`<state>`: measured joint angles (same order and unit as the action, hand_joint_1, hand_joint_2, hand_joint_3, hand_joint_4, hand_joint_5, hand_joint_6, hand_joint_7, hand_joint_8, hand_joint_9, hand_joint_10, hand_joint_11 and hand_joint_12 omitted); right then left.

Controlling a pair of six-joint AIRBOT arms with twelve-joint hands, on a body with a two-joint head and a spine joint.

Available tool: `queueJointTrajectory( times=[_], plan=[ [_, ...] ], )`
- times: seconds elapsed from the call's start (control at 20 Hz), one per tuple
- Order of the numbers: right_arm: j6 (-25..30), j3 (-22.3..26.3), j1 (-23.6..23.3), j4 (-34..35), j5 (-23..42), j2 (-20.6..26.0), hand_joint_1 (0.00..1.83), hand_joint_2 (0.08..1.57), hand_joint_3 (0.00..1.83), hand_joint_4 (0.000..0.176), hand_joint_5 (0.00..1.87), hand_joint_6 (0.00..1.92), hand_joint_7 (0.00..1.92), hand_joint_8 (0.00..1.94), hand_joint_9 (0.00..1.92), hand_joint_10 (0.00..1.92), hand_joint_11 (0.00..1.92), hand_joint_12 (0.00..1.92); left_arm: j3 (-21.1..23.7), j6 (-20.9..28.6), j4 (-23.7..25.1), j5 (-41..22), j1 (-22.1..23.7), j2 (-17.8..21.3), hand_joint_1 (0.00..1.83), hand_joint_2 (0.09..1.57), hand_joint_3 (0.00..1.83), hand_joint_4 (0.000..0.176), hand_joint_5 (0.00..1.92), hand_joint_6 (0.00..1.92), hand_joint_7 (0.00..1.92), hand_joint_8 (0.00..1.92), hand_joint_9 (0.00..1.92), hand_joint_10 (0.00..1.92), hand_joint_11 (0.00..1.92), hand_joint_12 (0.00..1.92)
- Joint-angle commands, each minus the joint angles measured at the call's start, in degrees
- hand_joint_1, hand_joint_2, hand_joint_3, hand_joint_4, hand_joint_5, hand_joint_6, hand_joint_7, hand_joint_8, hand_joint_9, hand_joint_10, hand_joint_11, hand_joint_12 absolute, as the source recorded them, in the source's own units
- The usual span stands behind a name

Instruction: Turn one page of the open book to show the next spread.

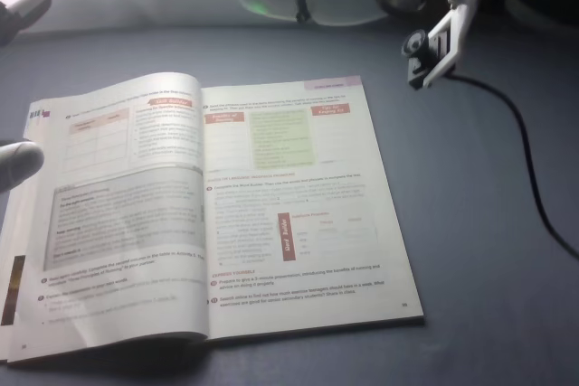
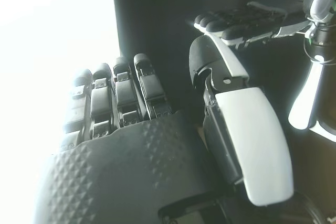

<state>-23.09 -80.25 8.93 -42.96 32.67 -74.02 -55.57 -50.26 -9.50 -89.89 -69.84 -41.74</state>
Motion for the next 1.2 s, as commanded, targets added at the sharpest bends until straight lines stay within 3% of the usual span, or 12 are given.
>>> queueJointTrajectory(
  times=[0.0,0.15,0.2,0.3,0.4,0.5,0.55,0.7,0.8,0.95,1.05,1.15],
  plan=[
    [-0.2,1.6,0.5,1.4,5.3,0.8,0.00,1.38,0.00,0.000,0.00,0.00,0.00,0.00,0.00,0.00,0.00,0.00,0.2,0.1,-1.2,-6.7,0.6,-0.4,0.00,1.31,0.01,0.089,0.00,0.00,0.00,0.00,0.00,0.00,0.00,0.00],
    [-0.3,4.5,3.1,1.5,6.2,4.8,0.00,1.42,0.00,0.000,0.01,0.00,0.00,0.00,0.00,0.00,0.00,0.00,0.1,0.1,-1.3,-6.2,0.6,-0.9,0.00,1.29,0.00,0.083,0.00,0.00,0.00,0.00,0.00,0.00,0.00,0.00],
    [-0.2,5.7,4.3,1.9,6.7,6.5,0.00,1.38,0.00,0.000,0.00,0.00,0.00,0.00,0.00,0.00,0.00,0.00,0.1,0.3,-1.3,-5.9,0.6,-1.1,0.00,1.26,0.00,0.066,0.00,0.00,0.00,0.00,0.00,0.00,0.00,0.00],
    [-0.2,7.4,6.8,3.9,8.4,9.4,0.00,1.39,0.00,0.000,0.00,0.00,0.00,0.00,0.00,0.00,0.00,0.00,-0.3,0.8,-1.3,-5.4,0.7,-1.8,0.00,1.24,0.00,0.012,0.00,0.00,0.00,0.00,0.00,0.00,0.00,0.00],
    [-0.2,9.2,9.6,5.9,10.6,12.3,0.00,1.32,0.00,0.000,0.00,0.00,0.00,0.00,0.00,0.00,0.00,0.00,-0.7,1.3,-1.3,-4.8,0.9,-2.4,0.00,1.22,0.00,0.028,0.00,0.00,0.00,0.00,0.00,0.00,0.00,0.00],
    [-0.2,10.8,11.5,7.7,12.3,14.9,0.00,1.40,0.00,0.000,0.00,0.00,0.00,0.00,0.00,0.00,0.00,0.00,-0.8,1.5,-1.3,-4.6,0.9,-2.6,0.00,1.19,0.00,0.049,0.00,0.00,0.00,0.00,0.00,0.00,0.00,0.00],
    [-0.3,11.8,12.9,8.8,13.4,16.7,0.02,1.44,0.01,0.000,0.00,0.00,0.00,0.00,0.00,0.00,0.00,0.00,-1.0,1.7,-1.3,-4.6,1.0,-2.9,0.00,1.20,0.00,0.037,0.00,0.00,0.00,0.00,0.00,0.00,0.00,0.00],
    [-1.8,14.3,16.4,13.1,16.2,20.8,0.00,1.44,0.01,0.000,0.00,0.00,0.00,0.00,0.00,0.00,0.00,0.00,-1.5,2.0,-1.3,-4.3,1.4,-3.8,0.00,1.19,0.00,0.035,0.00,0.00,0.00,0.00,0.00,0.00,0.00,0.00],
    [-5.2,16.4,19.4,17.1,18.3,23.2,0.00,1.43,0.00,0.000,0.00,0.00,0.00,0.00,0.00,0.00,0.00,0.00,-1.9,2.6,-1.1,-3.7,1.8,-4.4,0.00,1.19,0.00,0.056,0.00,0.00,0.00,0.00,0.00,0.00,0.00,0.00],
    [-7.6,18.7,25.7,24.2,24.6,26.3,0.00,1.42,0.00,0.000,0.00,0.00,0.00,0.00,0.00,0.00,0.00,0.00,-2.8,3.3,-0.8,-3.5,2.8,-5.8,0.00,1.18,0.00,0.040,0.00,0.00,0.00,0.00,0.00,0.00,0.00,0.00],
    [-9.4,20.1,29.8,28.6,28.8,27.3,0.00,1.43,0.00,0.000,0.00,0.00,0.00,0.00,0.00,0.00,0.00,0.00,-3.5,4.0,-0.4,-3.4,4.0,-7.1,0.00,1.22,0.00,0.056,0.00,0.00,0.00,0.00,0.00,0.00,0.00,0.00],
    [-10.3,20.9,34.7,33.4,34.7,27.7,0.00,1.43,0.00,0.000,0.00,0.00,0.00,0.00,0.00,0.00,0.00,0.00,-4.2,4.8,-0.6,-4.1,4.5,-8.7,0.00,1.25,0.01,0.088,0.00,0.00,0.00,0.00,0.00,0.00,0.00,0.00]
  ],
)
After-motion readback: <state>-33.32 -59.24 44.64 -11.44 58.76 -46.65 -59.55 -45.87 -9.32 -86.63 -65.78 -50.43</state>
